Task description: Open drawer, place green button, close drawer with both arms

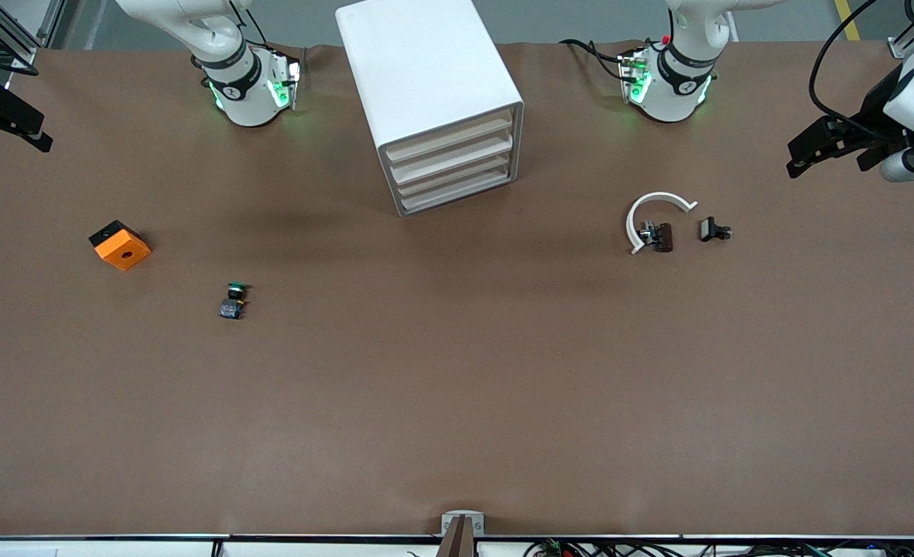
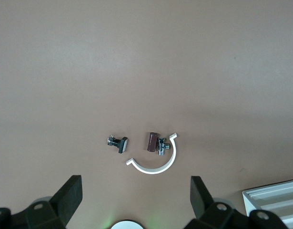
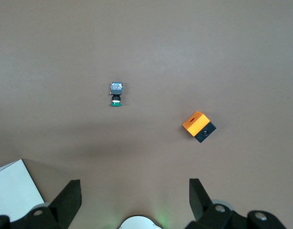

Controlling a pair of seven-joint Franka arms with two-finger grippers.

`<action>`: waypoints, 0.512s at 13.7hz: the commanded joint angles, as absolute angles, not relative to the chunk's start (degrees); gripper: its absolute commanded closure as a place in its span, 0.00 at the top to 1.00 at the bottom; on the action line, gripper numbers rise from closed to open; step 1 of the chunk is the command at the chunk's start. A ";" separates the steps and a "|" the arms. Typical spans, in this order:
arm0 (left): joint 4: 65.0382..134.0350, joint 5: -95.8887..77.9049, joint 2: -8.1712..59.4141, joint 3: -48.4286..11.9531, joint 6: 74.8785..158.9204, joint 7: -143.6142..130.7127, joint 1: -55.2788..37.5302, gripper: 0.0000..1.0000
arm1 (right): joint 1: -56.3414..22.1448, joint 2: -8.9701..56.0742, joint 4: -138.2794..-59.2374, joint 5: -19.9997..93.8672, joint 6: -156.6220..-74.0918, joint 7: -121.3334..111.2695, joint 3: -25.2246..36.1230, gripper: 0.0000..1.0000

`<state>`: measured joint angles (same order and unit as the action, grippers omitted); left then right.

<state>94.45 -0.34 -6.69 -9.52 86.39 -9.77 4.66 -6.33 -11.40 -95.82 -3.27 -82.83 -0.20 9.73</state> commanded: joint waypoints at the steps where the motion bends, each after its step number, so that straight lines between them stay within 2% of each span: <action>1: 92.81 0.97 -5.28 -9.93 84.99 -8.53 5.10 1.00 | -6.06 -10.46 -94.13 -4.22 -81.83 -0.62 9.32 1.00; 4: 92.03 0.88 -3.09 -9.93 85.08 -9.32 4.75 1.00 | -5.98 -10.46 -94.04 -4.22 -81.83 -0.53 9.32 1.00; 7: 88.25 1.14 3.67 -10.11 85.08 -9.32 4.31 1.00 | -6.15 -10.37 -93.87 -4.22 -81.91 -0.53 9.32 1.00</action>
